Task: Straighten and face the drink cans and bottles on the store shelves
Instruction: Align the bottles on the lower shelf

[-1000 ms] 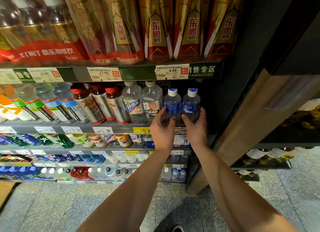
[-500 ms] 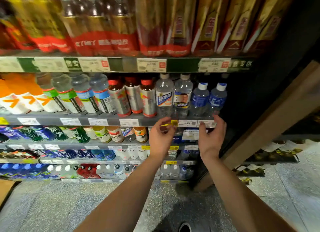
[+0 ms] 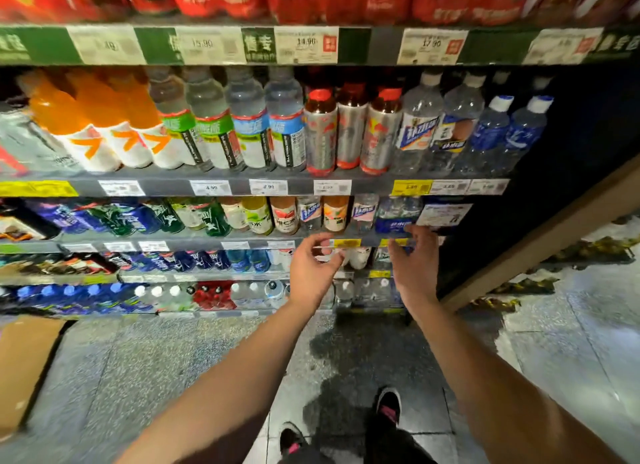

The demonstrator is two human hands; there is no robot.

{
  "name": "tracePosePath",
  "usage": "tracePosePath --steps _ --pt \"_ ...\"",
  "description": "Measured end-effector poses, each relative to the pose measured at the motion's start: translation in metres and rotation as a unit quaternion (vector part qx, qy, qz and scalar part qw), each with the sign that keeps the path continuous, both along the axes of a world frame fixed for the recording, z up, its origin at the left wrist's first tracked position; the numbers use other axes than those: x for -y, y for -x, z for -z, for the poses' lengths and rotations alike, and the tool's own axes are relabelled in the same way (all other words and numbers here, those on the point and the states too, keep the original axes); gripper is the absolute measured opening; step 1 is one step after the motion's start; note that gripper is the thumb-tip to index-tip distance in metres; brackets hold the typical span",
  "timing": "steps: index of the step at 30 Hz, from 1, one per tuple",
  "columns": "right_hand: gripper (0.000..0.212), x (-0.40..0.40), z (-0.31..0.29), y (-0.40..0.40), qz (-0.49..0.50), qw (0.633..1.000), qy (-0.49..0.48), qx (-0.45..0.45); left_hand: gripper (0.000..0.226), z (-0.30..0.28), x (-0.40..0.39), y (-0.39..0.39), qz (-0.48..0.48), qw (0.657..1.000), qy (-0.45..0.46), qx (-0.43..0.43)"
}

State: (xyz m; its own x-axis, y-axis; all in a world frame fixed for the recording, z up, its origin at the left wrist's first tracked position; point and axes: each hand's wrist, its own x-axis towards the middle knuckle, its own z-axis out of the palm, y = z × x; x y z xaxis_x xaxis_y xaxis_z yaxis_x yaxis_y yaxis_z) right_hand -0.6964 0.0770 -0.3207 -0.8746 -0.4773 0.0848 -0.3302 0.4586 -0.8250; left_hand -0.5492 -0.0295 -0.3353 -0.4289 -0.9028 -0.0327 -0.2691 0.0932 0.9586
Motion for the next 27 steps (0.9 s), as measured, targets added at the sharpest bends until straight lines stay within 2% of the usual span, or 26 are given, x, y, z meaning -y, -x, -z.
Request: tracePosePath --steps 7,10,16,22,24,27 --pt "0.043 0.019 0.033 0.022 -0.040 0.997 -0.059 0.035 0.040 0.026 0.007 0.008 -0.023 0.999 -0.029 0.025" --pt "0.046 0.034 0.051 0.030 -0.059 0.996 -0.068 0.021 0.046 0.037 0.010 0.021 -0.049 0.998 -0.037 0.033" --pt "0.062 0.066 0.087 0.057 -0.067 0.993 -0.035 0.091 0.055 0.073 0.023 0.067 -0.059 0.997 -0.027 0.040" --pt "0.084 0.100 0.117 0.077 -0.076 0.996 -0.030 0.027 0.065 0.102 0.053 0.111 -0.052 0.998 0.021 0.028" --pt "0.084 0.113 0.125 0.083 -0.102 0.995 -0.015 0.002 0.068 0.110 0.064 0.121 -0.044 0.998 0.039 0.021" --pt "0.089 0.127 0.133 0.085 -0.095 0.995 -0.014 0.033 0.074 0.121 0.073 0.127 -0.036 0.998 0.044 0.013"
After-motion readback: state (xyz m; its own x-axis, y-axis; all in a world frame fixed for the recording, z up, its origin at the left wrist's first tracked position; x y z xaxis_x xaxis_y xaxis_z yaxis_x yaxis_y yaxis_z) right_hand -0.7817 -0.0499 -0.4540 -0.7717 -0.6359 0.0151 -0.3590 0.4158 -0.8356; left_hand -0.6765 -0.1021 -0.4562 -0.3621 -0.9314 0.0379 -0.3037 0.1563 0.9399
